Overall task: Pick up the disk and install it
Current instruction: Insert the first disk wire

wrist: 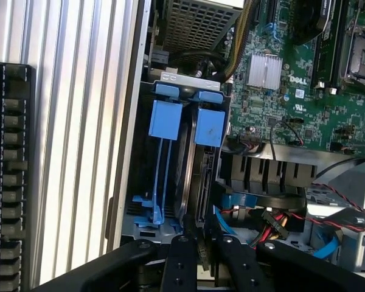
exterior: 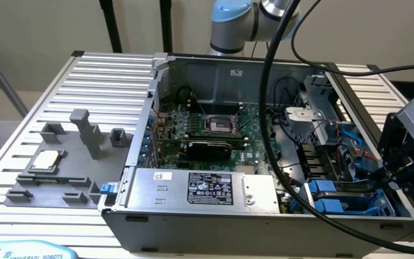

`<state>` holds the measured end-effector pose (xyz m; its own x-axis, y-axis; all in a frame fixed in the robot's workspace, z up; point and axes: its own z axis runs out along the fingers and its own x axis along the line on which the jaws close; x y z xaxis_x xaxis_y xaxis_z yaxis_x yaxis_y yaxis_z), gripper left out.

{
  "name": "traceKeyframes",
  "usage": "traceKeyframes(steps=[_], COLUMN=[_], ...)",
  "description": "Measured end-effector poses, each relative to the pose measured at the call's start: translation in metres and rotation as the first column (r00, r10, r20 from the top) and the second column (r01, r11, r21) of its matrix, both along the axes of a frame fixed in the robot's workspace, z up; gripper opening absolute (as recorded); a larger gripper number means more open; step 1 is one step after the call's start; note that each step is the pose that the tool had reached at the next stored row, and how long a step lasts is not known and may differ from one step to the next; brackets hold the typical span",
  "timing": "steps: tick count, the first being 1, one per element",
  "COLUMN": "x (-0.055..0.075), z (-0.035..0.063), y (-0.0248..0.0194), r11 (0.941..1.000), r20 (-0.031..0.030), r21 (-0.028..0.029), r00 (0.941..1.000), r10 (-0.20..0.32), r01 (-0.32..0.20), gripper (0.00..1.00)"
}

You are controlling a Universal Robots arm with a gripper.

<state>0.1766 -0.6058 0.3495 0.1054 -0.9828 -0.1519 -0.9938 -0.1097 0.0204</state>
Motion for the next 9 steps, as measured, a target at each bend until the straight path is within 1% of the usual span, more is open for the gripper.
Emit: traceKeyframes(steps=[6, 9], x=[-0.0012, -0.0071], z=[0.0013, 0.0036], y=[0.0001, 0.0003], r11=[1.0, 1.0], r20=[0.0001, 0.0], r21=[0.0008, 0.0002], r00=[1.0, 1.0], r10=[0.003, 0.004], r01=[-0.003, -0.004], gripper=[0.18, 0.18])
